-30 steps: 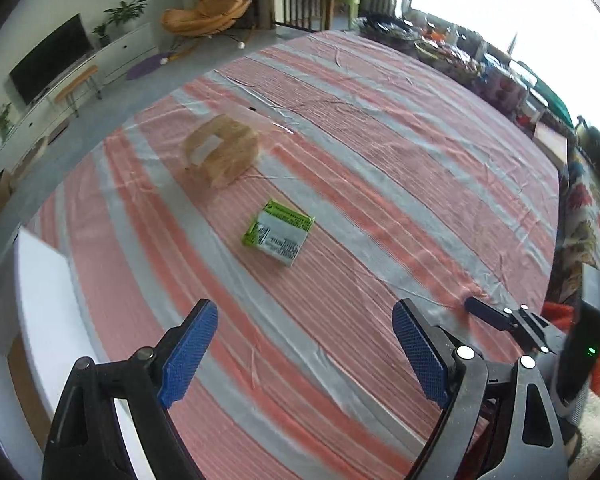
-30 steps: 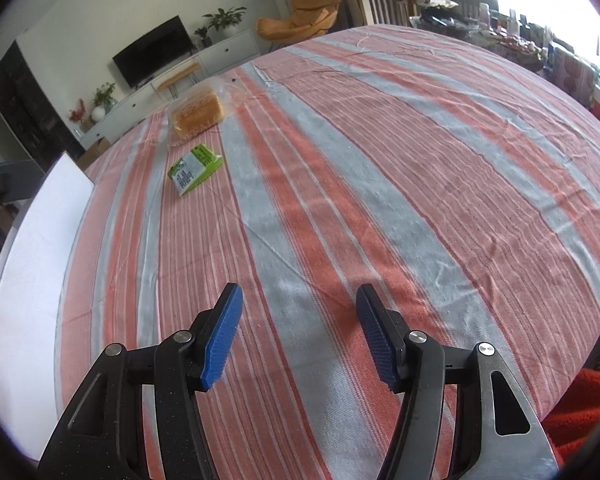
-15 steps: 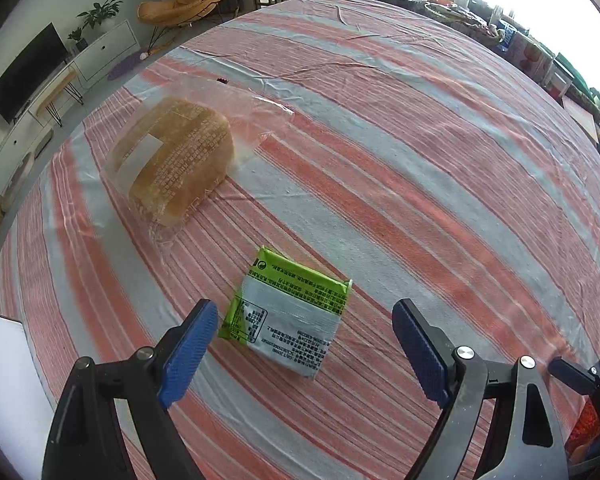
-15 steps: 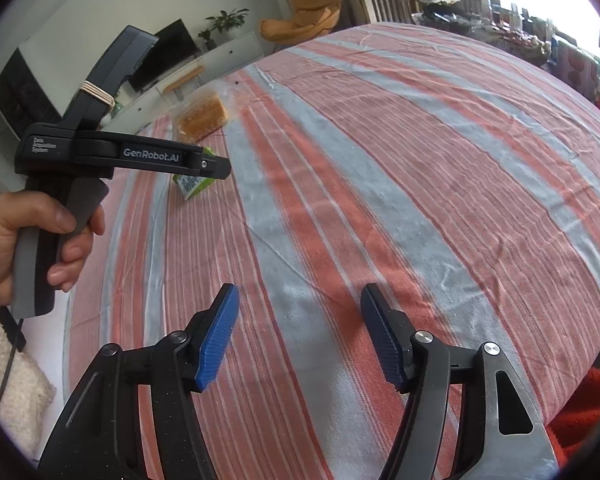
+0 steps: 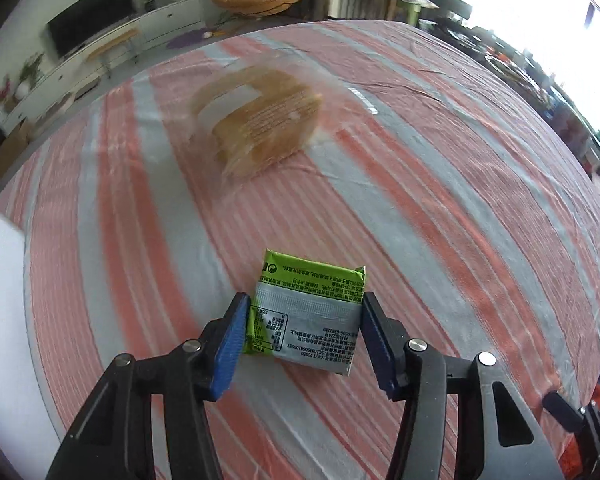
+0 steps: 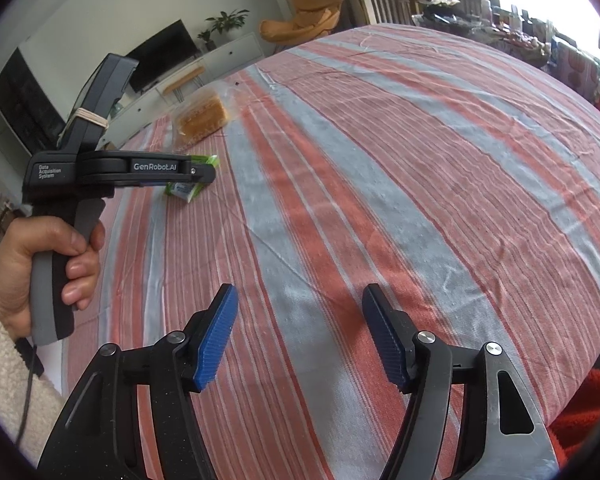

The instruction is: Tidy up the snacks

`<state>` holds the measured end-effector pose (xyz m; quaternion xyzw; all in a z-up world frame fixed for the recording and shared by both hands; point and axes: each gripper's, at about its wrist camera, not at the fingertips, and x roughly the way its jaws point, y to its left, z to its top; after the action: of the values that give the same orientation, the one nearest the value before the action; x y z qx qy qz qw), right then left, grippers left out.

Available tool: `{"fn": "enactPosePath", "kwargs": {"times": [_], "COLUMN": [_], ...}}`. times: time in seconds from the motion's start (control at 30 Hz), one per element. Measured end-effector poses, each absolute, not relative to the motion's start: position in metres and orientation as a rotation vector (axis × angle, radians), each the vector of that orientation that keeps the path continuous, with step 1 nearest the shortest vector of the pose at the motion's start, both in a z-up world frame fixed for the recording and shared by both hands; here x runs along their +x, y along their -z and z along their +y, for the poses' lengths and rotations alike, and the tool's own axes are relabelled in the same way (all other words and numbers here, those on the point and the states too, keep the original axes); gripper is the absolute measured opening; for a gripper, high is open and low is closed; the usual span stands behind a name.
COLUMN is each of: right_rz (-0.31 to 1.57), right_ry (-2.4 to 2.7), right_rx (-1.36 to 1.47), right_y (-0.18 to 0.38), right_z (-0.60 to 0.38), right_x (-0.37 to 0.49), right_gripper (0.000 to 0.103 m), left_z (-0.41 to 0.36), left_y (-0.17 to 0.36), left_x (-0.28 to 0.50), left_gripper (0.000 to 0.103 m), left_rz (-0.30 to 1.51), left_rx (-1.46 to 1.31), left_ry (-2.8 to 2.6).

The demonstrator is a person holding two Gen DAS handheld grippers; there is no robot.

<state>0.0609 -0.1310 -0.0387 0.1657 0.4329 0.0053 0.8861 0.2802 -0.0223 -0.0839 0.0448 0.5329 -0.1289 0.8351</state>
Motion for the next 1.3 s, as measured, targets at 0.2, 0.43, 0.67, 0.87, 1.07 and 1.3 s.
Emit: {"fn": "enactPosePath", "kwargs": {"times": [0.2,0.43,0.67,0.87,1.07,1.3], "right_rz": [0.899,0.899,0.893,0.895,0.846,0.842], "right_ry": [-0.014,-0.013,-0.028,-0.041,-0.128,-0.31], "right_rx": [0.355,0.358,0.399,0.428,0.225,0.127], "right_y": [0.039,0.038,0.039,0.032,-0.013,-0.046], "right_z": [-0.133,-0.133,-0.138,-0.147,-0.138,-0.093], "right_x": [0.06,0.058,0.056,0.067,0.149,0.273], "right_gripper": [0.068,0.068,0.068,0.069,0.07,0.07], "left_z": [0.023,0.044,0.041,0.046,0.045,0.045], "left_y": [0.076,0.092,0.099,0.103,0.103,0.103], "left_x": [0.219,0.194,0.196,0.198,0.198,0.198], "left_gripper": [0.055,0.077,0.091,0.103,0.103,0.103], "left_rz": [1.086,1.01,0.958,0.95,0.951,0.951], "left_rx": [-0.082,-0.071,0.0,-0.028,-0.026,-0.027], "left_ry": [0.085,0.027,-0.025,-0.05,-0.05,-0.047]}}
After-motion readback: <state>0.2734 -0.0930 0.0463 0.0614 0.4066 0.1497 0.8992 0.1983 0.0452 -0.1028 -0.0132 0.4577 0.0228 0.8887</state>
